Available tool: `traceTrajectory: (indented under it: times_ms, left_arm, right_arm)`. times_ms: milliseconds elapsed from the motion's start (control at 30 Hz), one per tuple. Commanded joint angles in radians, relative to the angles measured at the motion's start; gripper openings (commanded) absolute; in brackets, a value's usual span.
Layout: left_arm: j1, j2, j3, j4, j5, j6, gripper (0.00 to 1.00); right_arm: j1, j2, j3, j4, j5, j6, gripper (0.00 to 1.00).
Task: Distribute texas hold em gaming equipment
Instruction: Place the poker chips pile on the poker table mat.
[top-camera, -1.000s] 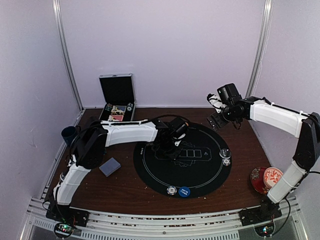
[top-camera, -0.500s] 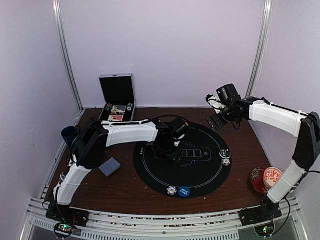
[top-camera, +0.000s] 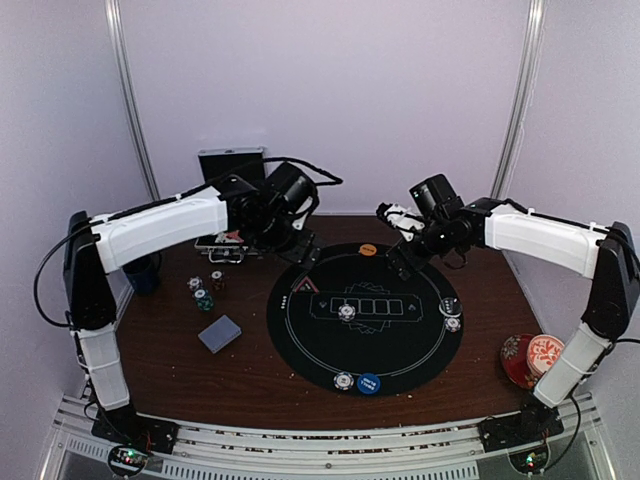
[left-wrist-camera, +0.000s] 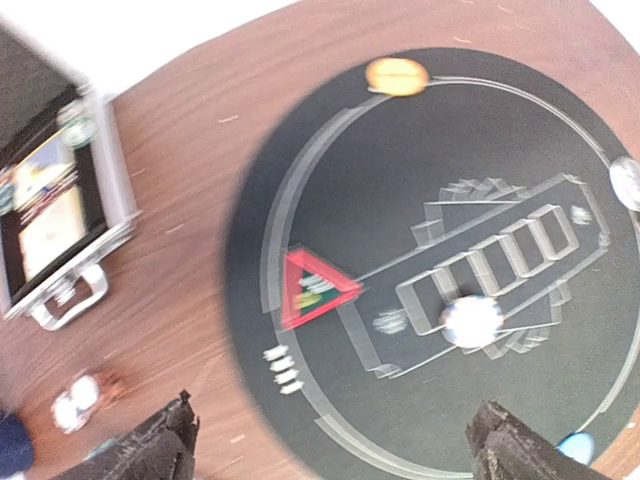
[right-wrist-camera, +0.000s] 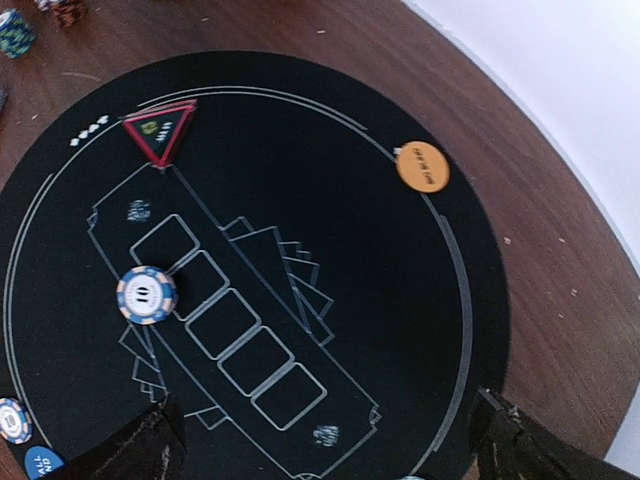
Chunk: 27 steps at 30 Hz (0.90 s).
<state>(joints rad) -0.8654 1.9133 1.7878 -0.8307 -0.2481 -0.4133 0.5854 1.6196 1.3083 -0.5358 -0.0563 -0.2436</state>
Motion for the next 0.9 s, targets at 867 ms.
traceTrajectory:
  times_ms: [867]
  left_arm:
    - [0.399, -0.412, -0.668, 0.283, -0.045, 0.084, 0.98]
  right_arm:
    - [0.248, 0.581, 0.467, -0.335, -0.019, -0.006, 0.95]
